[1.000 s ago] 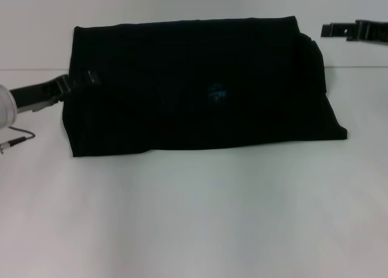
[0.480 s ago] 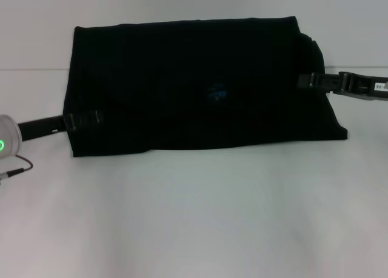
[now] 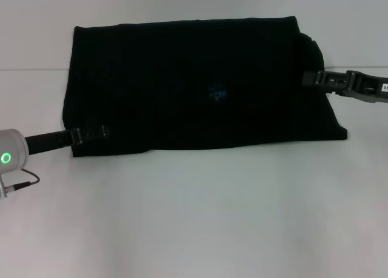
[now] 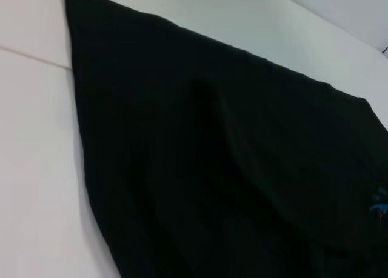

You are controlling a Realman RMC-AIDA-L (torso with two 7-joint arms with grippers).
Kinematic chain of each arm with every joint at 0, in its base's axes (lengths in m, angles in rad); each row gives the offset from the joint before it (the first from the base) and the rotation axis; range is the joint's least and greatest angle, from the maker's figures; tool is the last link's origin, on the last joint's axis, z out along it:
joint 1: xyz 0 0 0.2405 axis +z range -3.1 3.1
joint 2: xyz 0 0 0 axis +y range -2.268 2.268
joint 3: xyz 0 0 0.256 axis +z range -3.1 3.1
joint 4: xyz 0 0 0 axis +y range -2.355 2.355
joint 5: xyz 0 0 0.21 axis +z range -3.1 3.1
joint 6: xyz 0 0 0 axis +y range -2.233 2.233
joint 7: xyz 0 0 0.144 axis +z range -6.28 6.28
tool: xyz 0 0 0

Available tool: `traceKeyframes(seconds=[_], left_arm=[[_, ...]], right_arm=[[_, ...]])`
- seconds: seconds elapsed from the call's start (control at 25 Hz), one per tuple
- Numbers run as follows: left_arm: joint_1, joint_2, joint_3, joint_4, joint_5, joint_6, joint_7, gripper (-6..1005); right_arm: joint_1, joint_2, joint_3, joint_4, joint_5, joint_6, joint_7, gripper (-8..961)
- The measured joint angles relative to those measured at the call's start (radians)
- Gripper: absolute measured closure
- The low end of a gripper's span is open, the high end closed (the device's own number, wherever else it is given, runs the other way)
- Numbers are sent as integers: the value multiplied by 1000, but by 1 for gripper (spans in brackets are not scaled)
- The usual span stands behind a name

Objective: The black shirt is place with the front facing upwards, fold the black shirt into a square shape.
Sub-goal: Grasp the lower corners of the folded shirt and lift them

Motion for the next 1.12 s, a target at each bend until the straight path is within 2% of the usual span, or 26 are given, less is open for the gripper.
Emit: traceKeyframes(seconds=[0.4, 0.64, 0.84, 1.12], left_arm=[[15, -8, 3, -7, 2, 0, 0, 53], [14, -6, 6, 6, 3, 11, -20, 214], [17, -3, 6, 4, 3, 14, -22, 444], [13, -4, 8, 2, 3, 13, -23, 642]], right_arm=[[-2, 3, 43, 1, 3, -41, -12, 198], [-5, 6, 64, 3, 13, -57, -19, 199], [-5, 2, 67, 11, 15, -73, -20, 201], [-5, 0, 70, 11, 16, -86, -24, 203]])
